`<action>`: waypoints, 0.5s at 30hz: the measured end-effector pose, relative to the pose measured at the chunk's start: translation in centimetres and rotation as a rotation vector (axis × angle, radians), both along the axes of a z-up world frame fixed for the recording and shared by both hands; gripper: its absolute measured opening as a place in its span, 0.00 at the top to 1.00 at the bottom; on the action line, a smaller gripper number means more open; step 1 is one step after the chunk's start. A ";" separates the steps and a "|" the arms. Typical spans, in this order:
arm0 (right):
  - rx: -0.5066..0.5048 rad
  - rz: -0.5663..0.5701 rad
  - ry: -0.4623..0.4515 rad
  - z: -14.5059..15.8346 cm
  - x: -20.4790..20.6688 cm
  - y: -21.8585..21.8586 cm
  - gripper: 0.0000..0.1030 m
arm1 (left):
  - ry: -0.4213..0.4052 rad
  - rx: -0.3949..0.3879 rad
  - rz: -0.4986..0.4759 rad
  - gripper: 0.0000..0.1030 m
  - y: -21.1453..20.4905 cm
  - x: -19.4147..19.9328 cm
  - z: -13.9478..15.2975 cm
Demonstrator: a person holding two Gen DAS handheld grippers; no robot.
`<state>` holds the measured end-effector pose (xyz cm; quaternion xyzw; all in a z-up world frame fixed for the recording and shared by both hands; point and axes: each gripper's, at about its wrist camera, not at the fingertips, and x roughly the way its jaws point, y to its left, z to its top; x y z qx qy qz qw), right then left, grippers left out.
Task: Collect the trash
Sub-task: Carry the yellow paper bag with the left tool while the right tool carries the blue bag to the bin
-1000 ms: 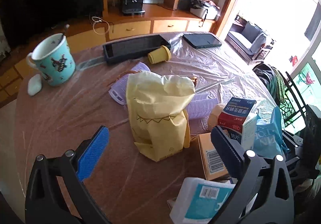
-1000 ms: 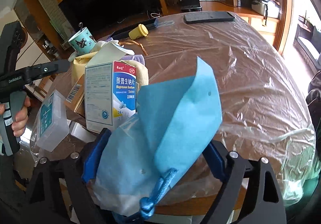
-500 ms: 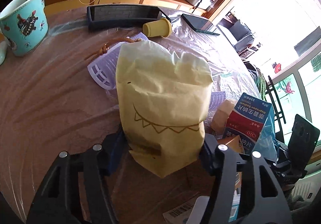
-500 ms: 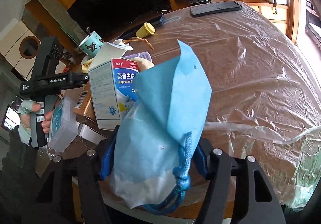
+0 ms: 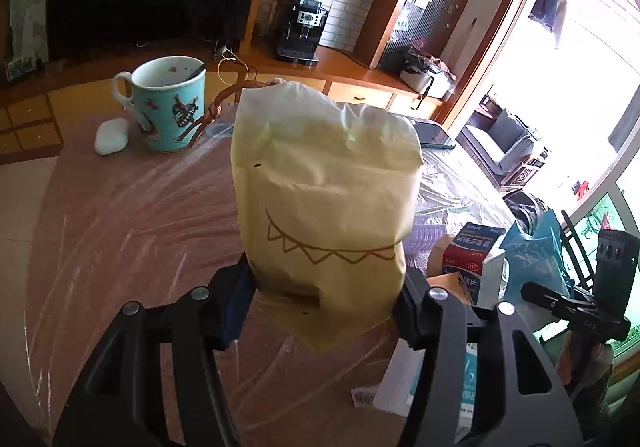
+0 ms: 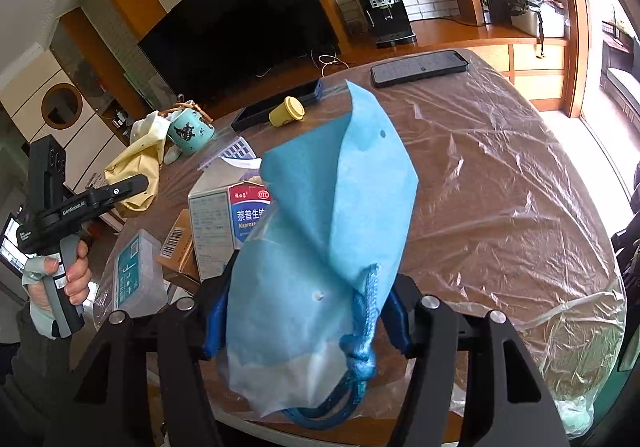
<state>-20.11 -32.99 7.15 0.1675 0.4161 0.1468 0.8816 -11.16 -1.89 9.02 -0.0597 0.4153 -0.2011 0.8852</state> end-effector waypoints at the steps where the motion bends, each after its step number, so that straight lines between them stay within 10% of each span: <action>1: -0.009 0.000 -0.003 0.1 0.0 0.1 0.41 | -0.012 0.009 0.013 0.43 0.1 -0.5 0.1; 15: -0.002 0.062 -0.113 4.0 -4.3 1.1 0.41 | -0.098 -0.017 0.060 0.43 1.0 -8.4 1.5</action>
